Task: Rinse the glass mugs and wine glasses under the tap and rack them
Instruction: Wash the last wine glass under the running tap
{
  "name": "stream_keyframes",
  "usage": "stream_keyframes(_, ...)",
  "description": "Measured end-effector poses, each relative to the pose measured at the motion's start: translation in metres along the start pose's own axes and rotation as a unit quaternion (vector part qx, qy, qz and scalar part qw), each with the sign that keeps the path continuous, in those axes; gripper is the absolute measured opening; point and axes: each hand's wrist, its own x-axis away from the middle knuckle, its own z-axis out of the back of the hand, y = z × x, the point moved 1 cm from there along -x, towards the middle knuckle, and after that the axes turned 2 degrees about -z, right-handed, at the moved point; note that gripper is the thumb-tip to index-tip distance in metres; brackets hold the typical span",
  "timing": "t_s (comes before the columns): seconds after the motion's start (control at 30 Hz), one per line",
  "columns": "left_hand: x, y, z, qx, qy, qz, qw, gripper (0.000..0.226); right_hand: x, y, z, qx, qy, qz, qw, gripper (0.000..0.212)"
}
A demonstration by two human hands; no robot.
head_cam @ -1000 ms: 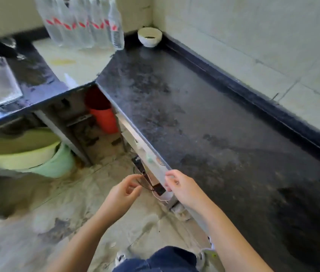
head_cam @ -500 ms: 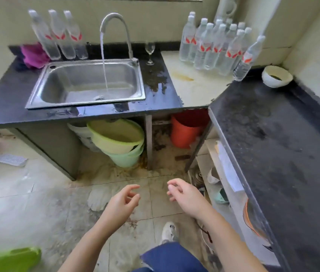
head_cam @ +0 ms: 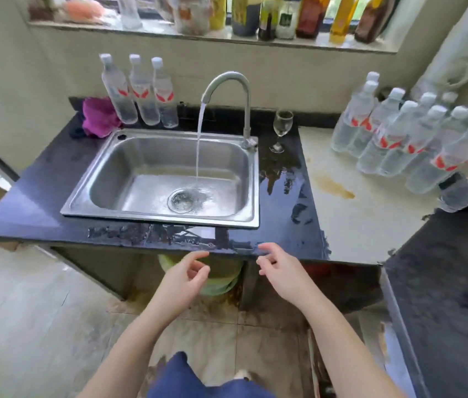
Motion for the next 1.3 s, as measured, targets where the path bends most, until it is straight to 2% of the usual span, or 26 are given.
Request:
stream_keyframes(0.1, -0.045, 0.0, 0.007, 0.015, -0.021, 0.01, 1.0, 0.026, -0.041, -0.01, 0.007, -0.004, -0.027, -0.009, 1.0, 0.032)
stream_keyframes(0.2, -0.102, -0.003, 0.016, 0.013, -0.044, 0.016, 0.999, 0.023, -0.083, -0.017, 0.015, -0.017, -0.011, -0.033, 0.999, 0.03)
stream_keyframes(0.4, -0.229, 0.007, 0.042, -0.035, -0.131, -0.043, 0.99, 0.02, -0.156, -0.04, 0.041, -0.079, 0.094, -0.103, 0.987, 0.025)
stream_keyframes(0.53, -0.307, 0.02, 0.039, -0.102, -0.206, -0.099, 0.968, 0.022, -0.212, -0.061, 0.074, -0.101, 0.177, -0.134, 0.97, 0.021)
stream_keyframes(0.67, -0.354, 0.043, 0.009, -0.162, -0.268, -0.16, 0.936, 0.036, -0.264, -0.087, 0.118, -0.041, 0.253, -0.142, 0.956, 0.028)
stream_keyframes(0.8, -0.383, 0.05, -0.027, -0.224, -0.294, -0.22, 0.903, 0.044, -0.316, -0.107, 0.152, 0.04, 0.328, -0.122, 0.936, 0.037)
stream_keyframes(0.93, -0.392, 0.048, -0.043, -0.288, -0.274, -0.262, 0.879, 0.045, -0.355, -0.097, 0.16, 0.078, 0.296, -0.119, 0.945, 0.045)
stream_keyframes(1.0, -0.391, 0.046, -0.046, -0.306, -0.271, -0.274, 0.87, 0.043, -0.367, -0.088, 0.161, 0.09, 0.294, -0.107, 0.946, 0.03)
stream_keyframes(1.07, -0.392, 0.045, -0.045, -0.309, -0.275, -0.269, 0.87, 0.042, -0.372, -0.086, 0.162, 0.097, 0.313, -0.082, 0.941, 0.011)
stream_keyframes(1.17, -0.392, 0.047, -0.04, -0.298, -0.294, -0.245, 0.874, 0.041, -0.361, -0.088, 0.159, 0.085, 0.332, -0.073, 0.936, 0.011)
stream_keyframes(1.23, -0.388, 0.05, -0.025, -0.254, -0.292, -0.219, 0.896, 0.039, -0.342, -0.096, 0.153, 0.087, 0.302, -0.067, 0.947, 0.011)
stream_keyframes(1.3, -0.381, 0.049, 0.001, -0.172, -0.232, -0.207, 0.935, 0.035, -0.319, -0.11, 0.141, 0.081, 0.242, -0.061, 0.965, 0.016)
